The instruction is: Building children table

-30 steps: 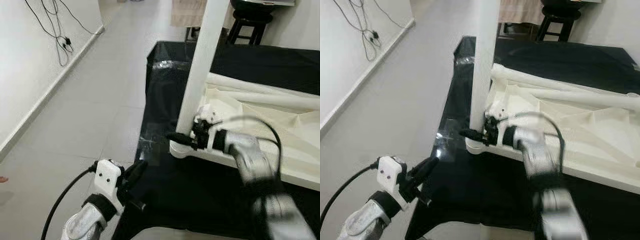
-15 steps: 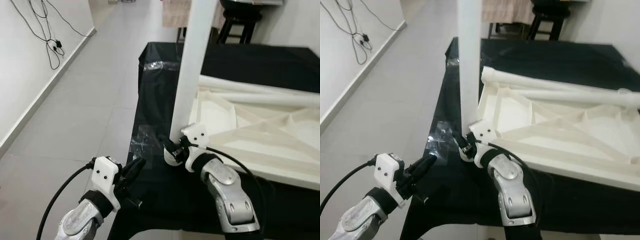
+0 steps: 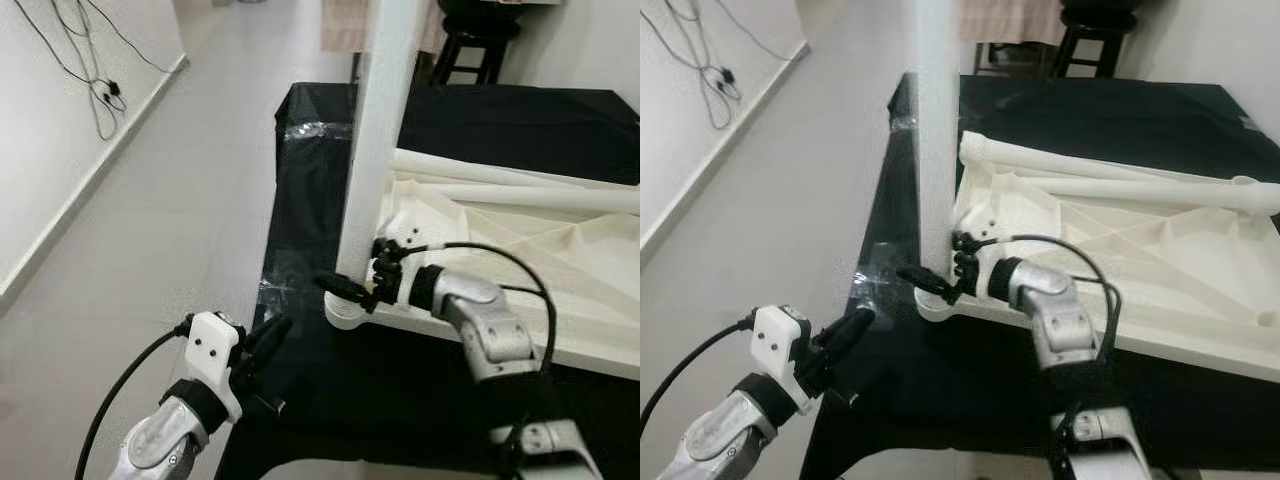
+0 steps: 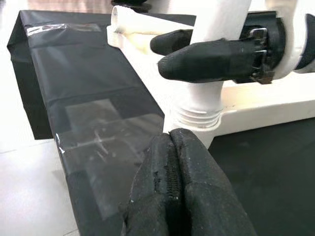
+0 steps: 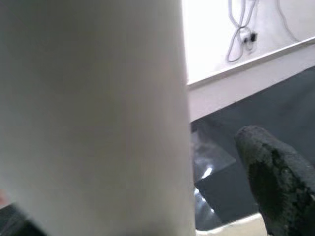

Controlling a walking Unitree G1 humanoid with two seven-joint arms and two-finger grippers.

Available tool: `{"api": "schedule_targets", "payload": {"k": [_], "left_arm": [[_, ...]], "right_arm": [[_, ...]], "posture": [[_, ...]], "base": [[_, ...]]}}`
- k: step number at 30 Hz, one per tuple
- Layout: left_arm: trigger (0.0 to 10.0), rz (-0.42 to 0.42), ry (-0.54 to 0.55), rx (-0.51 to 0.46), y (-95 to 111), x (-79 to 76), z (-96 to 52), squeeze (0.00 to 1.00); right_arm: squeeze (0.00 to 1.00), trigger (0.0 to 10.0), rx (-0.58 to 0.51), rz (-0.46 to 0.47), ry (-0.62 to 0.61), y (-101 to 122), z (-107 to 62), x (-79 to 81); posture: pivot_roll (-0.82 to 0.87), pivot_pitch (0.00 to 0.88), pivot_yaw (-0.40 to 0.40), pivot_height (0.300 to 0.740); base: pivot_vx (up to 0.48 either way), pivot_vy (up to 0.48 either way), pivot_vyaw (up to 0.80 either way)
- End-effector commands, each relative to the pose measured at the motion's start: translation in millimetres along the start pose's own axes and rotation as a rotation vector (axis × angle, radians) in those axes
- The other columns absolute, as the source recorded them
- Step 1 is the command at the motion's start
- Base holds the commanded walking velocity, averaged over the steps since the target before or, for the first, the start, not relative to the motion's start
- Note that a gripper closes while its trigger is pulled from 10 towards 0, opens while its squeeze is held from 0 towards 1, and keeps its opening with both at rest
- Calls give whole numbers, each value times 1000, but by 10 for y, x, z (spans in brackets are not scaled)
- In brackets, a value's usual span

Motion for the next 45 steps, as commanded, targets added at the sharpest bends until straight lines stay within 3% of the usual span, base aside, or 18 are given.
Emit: {"api": "schedule_targets", "payload": {"k": [1, 4, 5, 8, 9, 17, 22, 27, 28, 29, 30, 31, 33, 38, 42, 43, 44, 45], "left_arm": [[10000, -13, -4, 28, -67, -15, -8, 0], [10000, -14, -4, 27, -66, -27, -6, 0], [10000, -15, -3, 26, -68, -52, -1, 0], [10000, -15, -2, 26, -68, -59, 0, 0], [10000, -16, -3, 27, -69, -70, 1, 0], [10000, -24, -7, 26, -69, -108, -6, 0], [10000, -28, -8, 25, -64, -122, -18, 0], [10000, -29, -9, 25, -60, -126, -33, 0], [10000, -29, -9, 25, -59, -115, -46, 0], [10000, -27, -8, 26, -57, -101, -56, 0], [10000, -27, -8, 26, -57, -101, -56, 0], [10000, -25, -8, 27, -62, -83, -61, 0], [10000, -24, -7, 29, -68, -70, -66, 0], [10000, -33, -22, 43, -119, -62, -53, 0], [10000, -26, -12, 41, -123, -50, -54, 0], [10000, -23, -6, 38, -120, -51, -53, 0], [10000, -22, -3, 36, -118, -54, -51, 0], [10000, -22, -1, 35, -116, -60, -47, 0]], "right_arm": [[0, 10000, 15, 32, 10, -64, -25, -88], [0, 10000, 17, 37, 62, -21, -18, -103], [0, 7725, 30, 56, 195, 58, 12, -65], [0, 7725, 34, 59, 226, 75, 18, -53], [0, 0, 44, 67, 252, 79, 29, -42], [0, 0, 42, 89, 274, 31, -34, -105], [0, 0, 10, 84, 265, -83, -214, -94], [0, 0, -1, 55, 49, -257, -301, -42], [0, 0, 15, 55, -221, -349, -270, -132], [0, 0, 99, 62, -407, -566, -312, 5], [0, 0, 99, 62, -407, -566, -312, 5], [0, 0, 159, -64, -520, -591, -367, 124], [0, 0, 182, -158, -570, -564, -399, 223], [0, 0, 137, -73, -539, -555, -346, 219], [0, 0, 166, -96, -475, -576, -288, 303], [0, 10000, 149, -74, -460, -535, -285, 320], [1000, 10000, 134, -55, -457, -503, -288, 327], [1000, 10000, 91, -13, -401, -439, -255, 363]], "posture": [[71, 116, -27, 740], [78, 115, -29, 740], [82, 114, -31, 740], [82, 114, -31, 740], [86, 113, -33, 740], [76, 119, -39, 740], [72, 125, -37, 740], [61, 137, -50, 740], [53, 145, -61, 740], [41, 150, -57, 740], [41, 150, -57, 740], [37, 146, -46, 740], [34, 142, -41, 740], [45, 109, -48, 740], [44, 107, -51, 740], [44, 104, -59, 740], [44, 104, -60, 740], [45, 102, -60, 740]], "base": [[0, 0, 0], [0, 0, 0], [0, 0, 0], [0, 0, 0], [0, 0, 0], [0, 0, 0], [0, 0, 0], [0, 0, 0], [0, 0, 0], [0, 0, 0], [0, 0, 0], [0, 0, 0], [0, 0, 0], [0, 0, 0], [0, 0, 0], [0, 0, 0], [0, 0, 0], [0, 0, 0]]}}
Point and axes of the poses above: a point about 5 cm out from each wrist's last joint towards the gripper, its own z axis pointing out of the wrist towards the gripper, its own y axis along the axis of the wrist's last joint, x = y × z, the point moved 6 cm from there along z, pointing out of the wrist towards the gripper, and after that the axes turned 2 degrees about z, right-handed, at the moved point
